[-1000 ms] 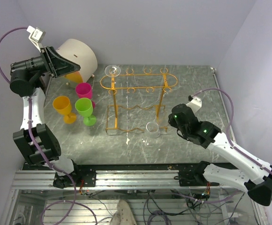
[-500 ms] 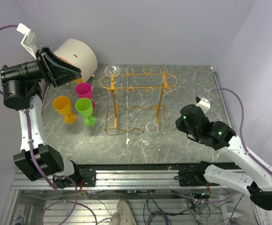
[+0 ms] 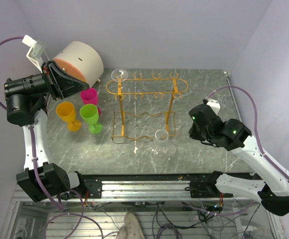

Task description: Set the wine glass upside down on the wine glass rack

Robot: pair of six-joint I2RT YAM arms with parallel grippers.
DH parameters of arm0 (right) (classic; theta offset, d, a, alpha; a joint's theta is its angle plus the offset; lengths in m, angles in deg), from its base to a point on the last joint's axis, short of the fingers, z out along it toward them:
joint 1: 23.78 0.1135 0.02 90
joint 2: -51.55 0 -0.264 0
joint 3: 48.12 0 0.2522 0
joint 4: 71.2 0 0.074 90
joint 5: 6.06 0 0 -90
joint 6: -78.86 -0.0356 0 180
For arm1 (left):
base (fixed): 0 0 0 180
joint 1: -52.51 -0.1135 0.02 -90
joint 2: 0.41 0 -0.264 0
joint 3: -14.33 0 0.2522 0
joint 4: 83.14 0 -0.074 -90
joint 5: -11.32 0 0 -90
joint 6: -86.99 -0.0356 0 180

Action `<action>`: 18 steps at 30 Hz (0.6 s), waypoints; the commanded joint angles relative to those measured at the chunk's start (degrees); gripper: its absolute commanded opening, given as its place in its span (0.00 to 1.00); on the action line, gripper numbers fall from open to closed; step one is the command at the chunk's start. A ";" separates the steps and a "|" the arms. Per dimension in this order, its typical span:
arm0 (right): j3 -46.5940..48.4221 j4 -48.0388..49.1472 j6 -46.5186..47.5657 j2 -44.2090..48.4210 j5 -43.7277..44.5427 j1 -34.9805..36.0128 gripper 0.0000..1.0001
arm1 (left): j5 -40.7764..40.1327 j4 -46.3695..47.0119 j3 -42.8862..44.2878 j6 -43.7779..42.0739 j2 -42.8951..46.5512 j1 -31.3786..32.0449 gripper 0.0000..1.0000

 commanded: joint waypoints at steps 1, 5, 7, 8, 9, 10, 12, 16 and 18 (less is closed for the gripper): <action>0.19 -2.81 3.32 -1.00 -5.51 -0.28 0.00 | 1.28 11.57 -1.83 20.20 0.94 -0.23 0.22; -2.60 -2.31 4.23 -2.50 -10.10 -0.28 0.00 | -0.04 11.61 -0.24 20.32 1.25 -0.24 0.25; -3.23 -2.83 4.95 -3.53 -10.59 -0.32 0.00 | -0.18 11.57 0.86 20.33 1.10 -0.23 0.25; -3.06 -3.25 5.48 -4.02 -10.24 -0.31 0.00 | -0.20 11.60 1.05 20.26 1.06 -0.30 0.25; -2.82 -3.74 6.04 -4.69 -9.58 -0.36 0.00 | -0.28 11.61 1.08 20.25 0.98 -0.23 0.25; -2.56 -4.41 6.61 -5.31 -8.99 -0.40 0.00 | -0.29 11.61 0.94 20.24 0.97 -0.24 0.24; -2.09 -5.13 7.65 -6.62 -8.31 -0.41 0.00 | -0.46 11.61 0.21 20.18 1.02 -0.22 0.24; -1.79 -5.62 9.13 -8.65 -9.59 -0.56 0.00 | -0.54 11.61 -0.87 20.07 1.05 -0.24 0.24; -1.35 -6.15 9.65 -9.13 -10.28 -0.64 0.03 | -0.64 11.58 -1.10 19.98 1.01 -0.26 0.24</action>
